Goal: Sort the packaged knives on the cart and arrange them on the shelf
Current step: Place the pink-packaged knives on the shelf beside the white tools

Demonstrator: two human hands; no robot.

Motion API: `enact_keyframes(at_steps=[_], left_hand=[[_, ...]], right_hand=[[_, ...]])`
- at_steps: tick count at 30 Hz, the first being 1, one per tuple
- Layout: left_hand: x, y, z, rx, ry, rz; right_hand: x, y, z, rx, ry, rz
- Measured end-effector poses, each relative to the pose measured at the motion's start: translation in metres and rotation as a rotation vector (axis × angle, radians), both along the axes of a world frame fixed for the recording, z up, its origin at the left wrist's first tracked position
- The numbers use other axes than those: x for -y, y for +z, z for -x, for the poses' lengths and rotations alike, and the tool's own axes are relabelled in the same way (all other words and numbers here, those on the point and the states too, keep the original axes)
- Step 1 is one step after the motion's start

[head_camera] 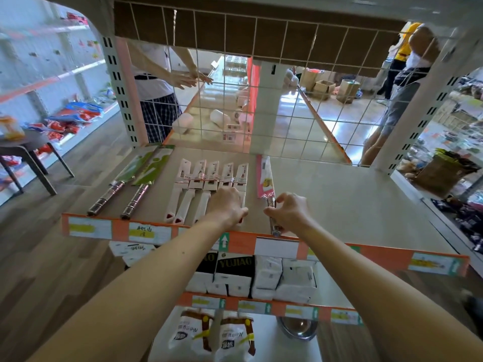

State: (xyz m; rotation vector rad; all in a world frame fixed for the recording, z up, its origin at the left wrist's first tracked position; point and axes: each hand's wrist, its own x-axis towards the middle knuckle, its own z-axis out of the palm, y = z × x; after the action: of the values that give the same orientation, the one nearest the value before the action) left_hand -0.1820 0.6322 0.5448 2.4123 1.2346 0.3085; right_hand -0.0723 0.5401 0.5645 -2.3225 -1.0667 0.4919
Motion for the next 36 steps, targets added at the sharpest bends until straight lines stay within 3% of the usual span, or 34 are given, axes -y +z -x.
enact_keyframes(at_steps=[5,12,24,36], left_hand=[[0.005,0.0,-0.001,-0.017,-0.009,-0.021],[0.008,0.0,-0.001,0.015,-0.007,-0.059],[0.012,0.002,0.006,0.085,0.04,-0.078],[0.016,0.002,0.005,0.054,0.049,-0.087]], right_hand=[[-0.003,-0.007,-0.002,-0.095,-0.029,-0.025],[-0.002,-0.009,-0.002,-0.089,-0.034,-0.028],[-0.005,-0.007,-0.019,-0.177,0.024,0.102],[-0.011,-0.001,-0.021,-0.031,0.075,0.139]])
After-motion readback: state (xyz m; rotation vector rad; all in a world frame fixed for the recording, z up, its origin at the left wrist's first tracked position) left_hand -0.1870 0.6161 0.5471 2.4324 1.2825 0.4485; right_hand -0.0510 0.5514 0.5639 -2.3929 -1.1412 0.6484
